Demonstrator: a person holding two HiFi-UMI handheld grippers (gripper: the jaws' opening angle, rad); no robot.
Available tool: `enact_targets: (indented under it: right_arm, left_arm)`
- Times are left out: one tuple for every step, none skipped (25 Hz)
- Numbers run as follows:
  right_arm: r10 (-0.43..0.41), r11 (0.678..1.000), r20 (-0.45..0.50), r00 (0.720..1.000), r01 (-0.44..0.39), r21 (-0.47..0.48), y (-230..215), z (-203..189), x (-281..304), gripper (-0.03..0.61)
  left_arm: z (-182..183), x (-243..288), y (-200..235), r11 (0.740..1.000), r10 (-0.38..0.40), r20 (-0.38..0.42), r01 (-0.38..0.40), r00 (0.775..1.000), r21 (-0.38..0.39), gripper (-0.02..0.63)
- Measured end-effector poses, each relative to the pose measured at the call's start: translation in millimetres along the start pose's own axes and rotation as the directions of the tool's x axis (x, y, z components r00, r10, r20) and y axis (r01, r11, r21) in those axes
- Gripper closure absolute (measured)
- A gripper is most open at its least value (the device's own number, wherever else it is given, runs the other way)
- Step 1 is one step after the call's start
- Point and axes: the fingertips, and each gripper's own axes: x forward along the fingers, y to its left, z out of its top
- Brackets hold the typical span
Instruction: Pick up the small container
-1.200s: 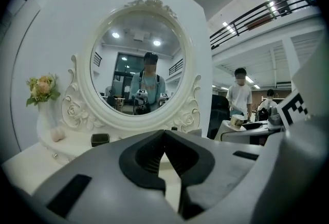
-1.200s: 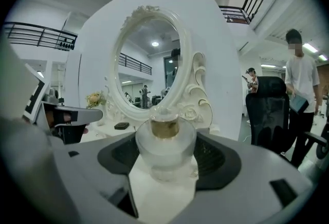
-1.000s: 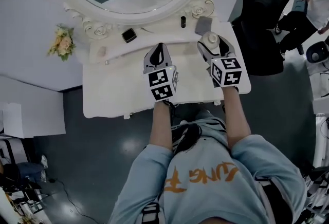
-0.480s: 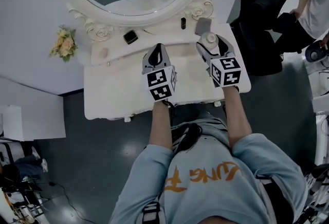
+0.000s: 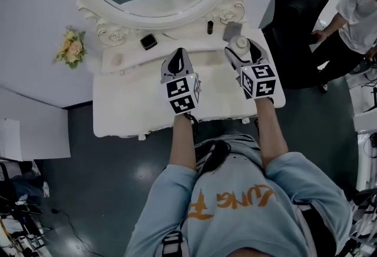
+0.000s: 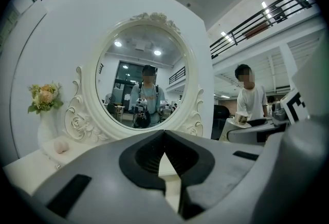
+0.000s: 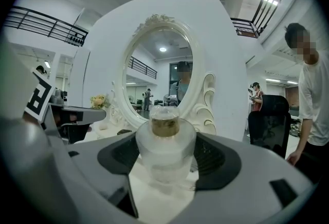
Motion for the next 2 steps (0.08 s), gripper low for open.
enact_targets:
  right_arm:
    - [0.000, 1.000, 0.001, 1.000, 0.000, -0.002, 0.3, 0.3, 1.2, 0.255]
    - [0.001, 1.000, 0.002, 1.000, -0.001, -0.003, 0.8, 0.7, 2.4, 0.255]
  left_arm:
    - [-0.5, 0.4, 2.3, 1.000, 0.003, 0.000, -0.003, 1.000, -0.002, 0.592]
    - [-0.9, 0.8, 4.6, 1.000, 0.006, 0.000, -0.006, 1.000, -0.004, 0.592]
